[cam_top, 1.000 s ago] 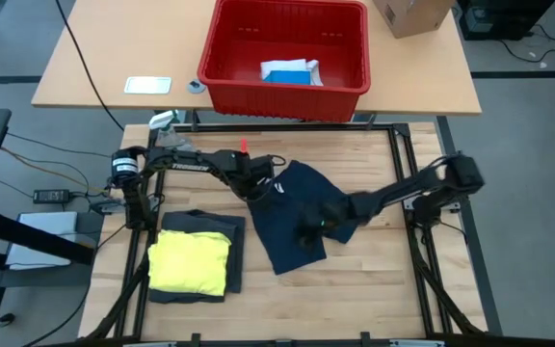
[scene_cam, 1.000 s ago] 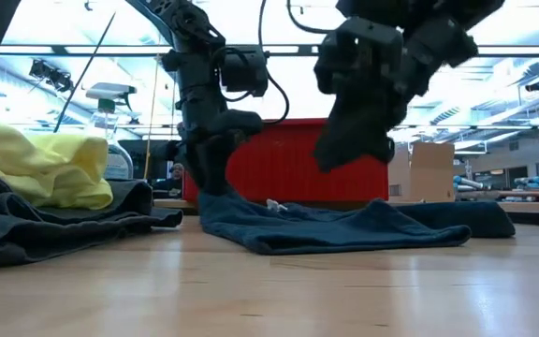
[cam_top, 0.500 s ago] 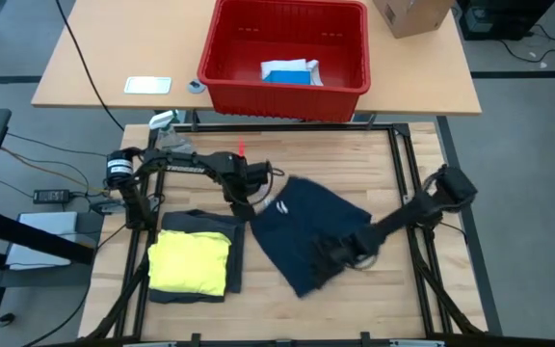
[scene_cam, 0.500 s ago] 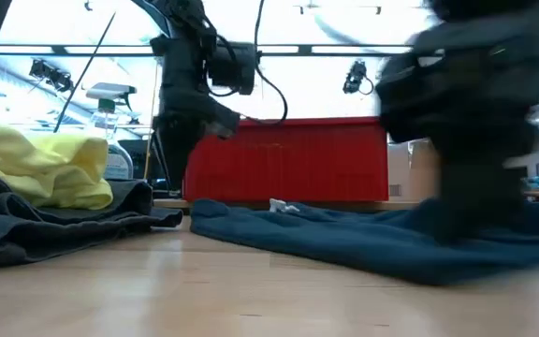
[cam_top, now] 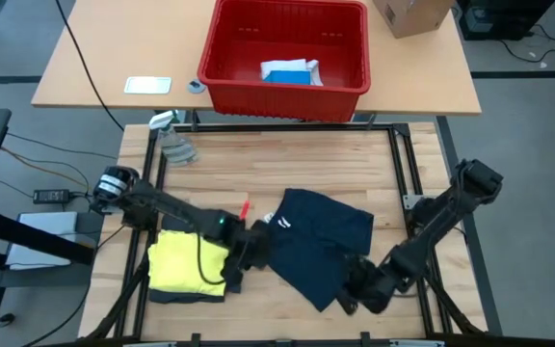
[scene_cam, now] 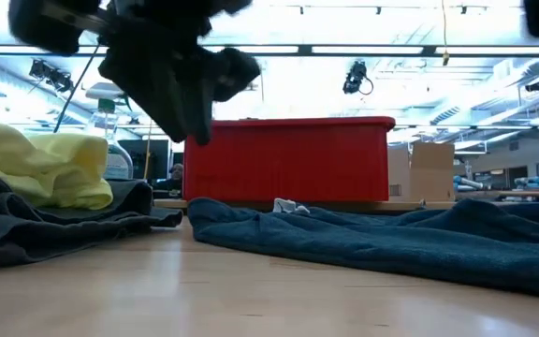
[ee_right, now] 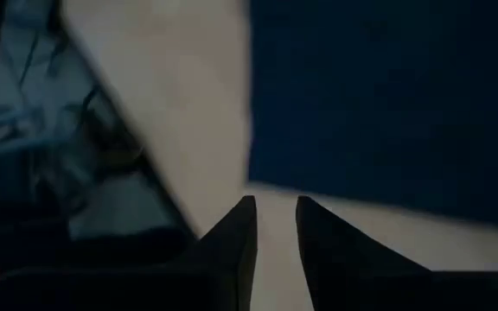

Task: Fold Laundry from Bin
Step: Fold the dark blue short

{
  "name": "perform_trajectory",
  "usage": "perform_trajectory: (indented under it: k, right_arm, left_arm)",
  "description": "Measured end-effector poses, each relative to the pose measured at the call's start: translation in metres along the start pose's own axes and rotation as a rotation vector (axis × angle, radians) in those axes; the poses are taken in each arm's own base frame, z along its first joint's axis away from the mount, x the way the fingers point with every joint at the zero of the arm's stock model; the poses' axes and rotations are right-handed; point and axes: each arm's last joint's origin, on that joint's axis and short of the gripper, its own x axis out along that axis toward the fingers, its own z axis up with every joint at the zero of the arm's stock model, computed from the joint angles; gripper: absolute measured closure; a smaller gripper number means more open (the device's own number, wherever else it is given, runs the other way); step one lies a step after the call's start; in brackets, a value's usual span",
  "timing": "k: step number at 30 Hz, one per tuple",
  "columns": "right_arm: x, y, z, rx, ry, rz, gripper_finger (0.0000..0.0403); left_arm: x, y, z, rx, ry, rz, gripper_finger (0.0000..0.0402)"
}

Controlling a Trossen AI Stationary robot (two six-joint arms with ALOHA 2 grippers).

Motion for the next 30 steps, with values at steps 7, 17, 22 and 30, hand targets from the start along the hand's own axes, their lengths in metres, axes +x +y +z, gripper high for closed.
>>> perform_trajectory:
  k: [7, 17, 22, 30]
  right_arm:
    - [0.026, 0.038, -0.020, -0.180, 0.047, -0.121, 0.0289]
    - [0.060, 0.083, -0.028, -0.408, -0.017, -0.350, 0.0285]
    - [0.084, 0.084, -0.032, -0.395, -0.020, -0.379, 0.0285]
    - [0.095, 0.078, -0.031, -0.416, -0.067, -0.418, 0.0285]
  left_arm:
    - [0.008, -0.007, -0.001, 0.165, -0.010, 0.031, 0.0237]
    - [0.043, 0.005, -0.048, 0.282, 0.140, 0.264, 0.0136]
    - [0.052, 0.009, -0.060, 0.297, 0.126, 0.264, 0.0177]
    - [0.056, 0.009, -0.056, 0.309, 0.039, 0.261, 0.0266]
